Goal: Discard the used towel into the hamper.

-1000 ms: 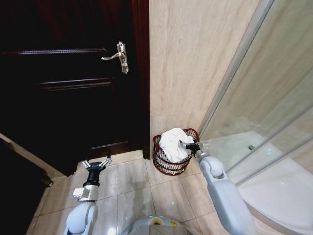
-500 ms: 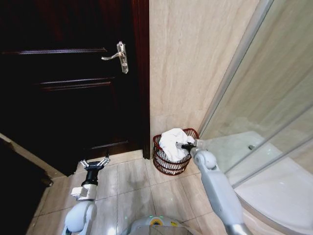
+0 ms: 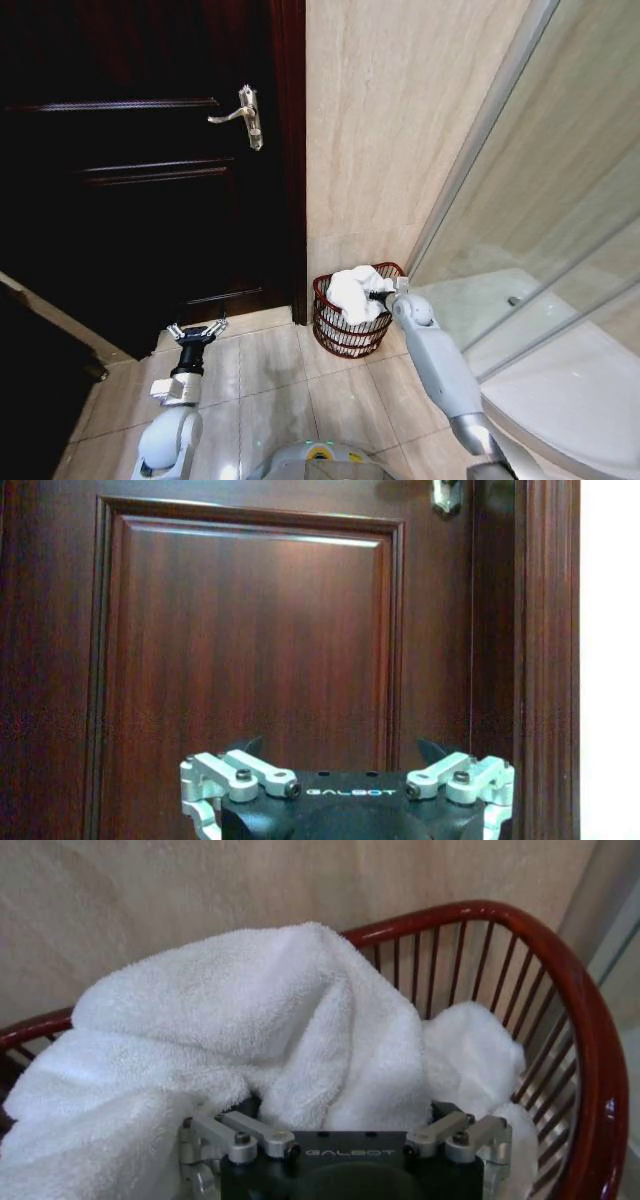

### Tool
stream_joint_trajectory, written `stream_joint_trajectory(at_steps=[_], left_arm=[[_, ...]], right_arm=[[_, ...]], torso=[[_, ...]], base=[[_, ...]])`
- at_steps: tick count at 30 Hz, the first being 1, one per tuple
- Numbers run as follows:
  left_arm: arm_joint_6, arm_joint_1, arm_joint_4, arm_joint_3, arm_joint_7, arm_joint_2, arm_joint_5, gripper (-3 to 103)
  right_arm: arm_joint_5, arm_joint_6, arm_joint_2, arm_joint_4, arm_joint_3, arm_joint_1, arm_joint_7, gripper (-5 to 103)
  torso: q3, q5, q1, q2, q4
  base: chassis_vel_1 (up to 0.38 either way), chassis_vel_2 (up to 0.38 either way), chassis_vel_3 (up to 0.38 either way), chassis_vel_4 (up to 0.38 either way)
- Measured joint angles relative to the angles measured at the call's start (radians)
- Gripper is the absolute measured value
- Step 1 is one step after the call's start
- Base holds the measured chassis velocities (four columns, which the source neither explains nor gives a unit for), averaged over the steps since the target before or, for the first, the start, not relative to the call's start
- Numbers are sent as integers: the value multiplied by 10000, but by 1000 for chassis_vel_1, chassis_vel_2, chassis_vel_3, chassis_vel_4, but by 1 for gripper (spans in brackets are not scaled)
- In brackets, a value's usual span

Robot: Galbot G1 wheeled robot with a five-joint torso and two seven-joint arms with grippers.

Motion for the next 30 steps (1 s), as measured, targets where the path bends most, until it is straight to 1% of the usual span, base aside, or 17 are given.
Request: stream_joint_trajectory(at_steps=[2,3,5,6,7,11,12,15,16,17,19,22,23,24,26,27,30], left_arm=[[-22,5,0,-12,-2,51,-17,100],[-22,5,0,-12,-2,51,-17,100],[-39,-11,0,-19,-8,71,-44,100],[-42,-14,0,-19,-9,68,-59,100],[-42,-14,0,-19,-9,68,-59,100],[-110,1,31,-18,-12,74,-215,100],[-110,1,31,-18,-12,74,-215,100],[-194,35,91,-14,-15,147,-291,100],[-194,35,91,-14,-15,147,-291,100],[-200,51,91,-15,-17,181,-360,100],[-201,58,87,-15,-17,197,-396,100],[-213,70,84,-20,-17,283,-505,100],[-213,70,84,-20,-17,283,-505,100],[-232,73,83,-21,-19,285,-558,100],[-287,129,83,-17,-17,297,-726,100],[-287,129,83,-17,-17,297,-726,100],[-423,237,178,-3,-7,454,-876,100]], right_arm=[[-162,582,-1,278,65,-119,73,100],[-162,582,-1,278,65,-119,73,100],[-516,1240,-121,863,141,-248,181,100],[-705,1405,-186,1168,171,-332,198,100],[-705,1405,-186,1168,171,-332,198,100],[-1077,1655,-462,2892,326,-1203,500,100],[-1077,1655,-462,2892,326,-1203,500,100],[-1487,2185,-470,4221,508,-2304,865,100],[-1487,2185,-470,4221,508,-2304,865,100],[-1704,2328,-393,4911,650,-2894,926,100],[-1789,2365,-338,5326,722,-3253,955,100],[-2018,2429,-181,6539,873,-4606,1108,100],[-2018,2429,-181,6539,873,-4606,1108,100],[-2107,2418,-138,6832,885,-5001,1170,100],[-2277,2283,-43,7391,838,-5728,1309,100],[-2277,2283,-43,7391,838,-5728,1309,100],[-2672,2079,208,8050,661,-6573,1391,100]], torso=[[2,1,1,0,0],[2,1,1,0,0],[1,0,1,0,0],[1,0,1,0,0],[1,0,1,0,0],[1,0,1,2,-1],[1,0,1,2,-1],[1,0,1,2,-2],[1,0,1,2,-2],[0,0,1,2,-1],[0,0,1,3,-3],[0,-1,1,3,-2],[0,-1,1,3,-2],[0,-2,1,3,-1],[0,-3,1,3,-3],[0,-3,1,3,-3],[0,-3,0,4,1]], base=[[0,0,0,0],[0,0,0,0],[0,0,0,0],[0,0,0,0],[0,0,0,0],[0,0,0,0],[0,0,0,0],[0,0,0,0],[0,0,0,0],[0,0,0,0],[0,0,0,0],[0,0,0,0],[0,0,0,0],[0,0,0,0],[0,0,0,0],[0,0,0,0],[0,0,0,0]])
